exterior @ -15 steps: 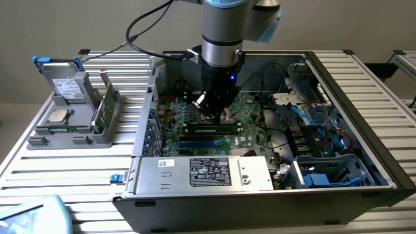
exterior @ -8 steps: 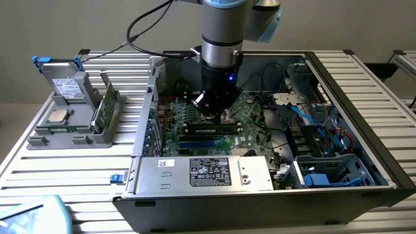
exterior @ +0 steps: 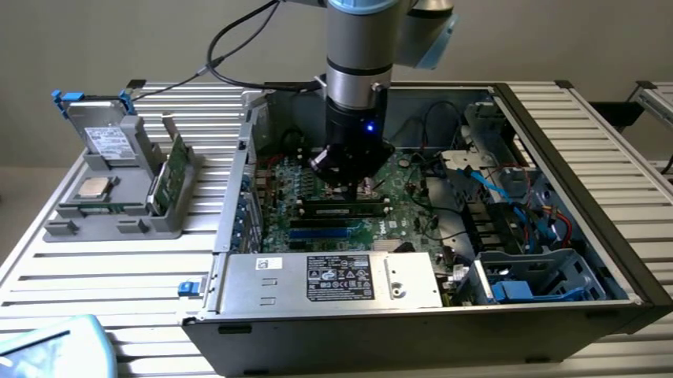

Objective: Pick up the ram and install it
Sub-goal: 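Press down the ram until it locks into place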

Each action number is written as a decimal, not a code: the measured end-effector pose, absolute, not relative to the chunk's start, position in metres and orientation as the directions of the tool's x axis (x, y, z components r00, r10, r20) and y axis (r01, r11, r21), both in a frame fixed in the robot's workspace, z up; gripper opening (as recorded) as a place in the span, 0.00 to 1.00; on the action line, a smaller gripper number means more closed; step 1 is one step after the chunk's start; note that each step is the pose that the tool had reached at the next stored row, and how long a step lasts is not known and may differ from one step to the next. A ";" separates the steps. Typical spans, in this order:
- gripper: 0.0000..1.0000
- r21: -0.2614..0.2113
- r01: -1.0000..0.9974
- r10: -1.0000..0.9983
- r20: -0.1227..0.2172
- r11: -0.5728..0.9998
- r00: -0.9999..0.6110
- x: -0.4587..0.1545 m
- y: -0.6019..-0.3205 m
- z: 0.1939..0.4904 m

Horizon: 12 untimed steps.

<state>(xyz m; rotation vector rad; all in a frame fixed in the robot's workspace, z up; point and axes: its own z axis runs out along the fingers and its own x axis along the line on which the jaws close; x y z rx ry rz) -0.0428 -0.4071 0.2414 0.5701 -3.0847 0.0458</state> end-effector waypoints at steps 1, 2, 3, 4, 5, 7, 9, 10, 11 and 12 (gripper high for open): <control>0.11 -0.028 -0.344 -0.344 0.009 0.939 -0.939 -0.043 -0.407 0.241; 0.11 -0.029 -0.331 -0.331 0.008 0.943 -0.944 -0.043 -0.407 0.241; 0.11 -0.029 -0.317 -0.317 0.007 0.948 -0.948 -0.043 -0.407 0.241; 0.11 -0.029 -0.301 -0.301 0.006 0.953 -0.953 -0.043 -0.407 0.241; 0.11 -0.029 -0.288 -0.288 0.005 0.957 -0.958 -0.043 -0.407 0.241; 0.11 -0.030 -0.259 -0.259 0.004 0.966 -0.966 -0.043 -0.407 0.240; 0.11 -0.030 -0.229 -0.229 0.003 0.973 -0.973 -0.043 -0.407 0.240; 0.11 -0.030 -0.214 -0.214 0.002 0.976 -0.977 -0.043 -0.407 0.240; 0.11 -0.030 -0.198 -0.198 0.002 0.980 -0.980 -0.043 -0.407 0.240; 0.11 -0.030 -0.182 -0.182 0.001 0.983 -0.983 -0.043 -0.407 0.239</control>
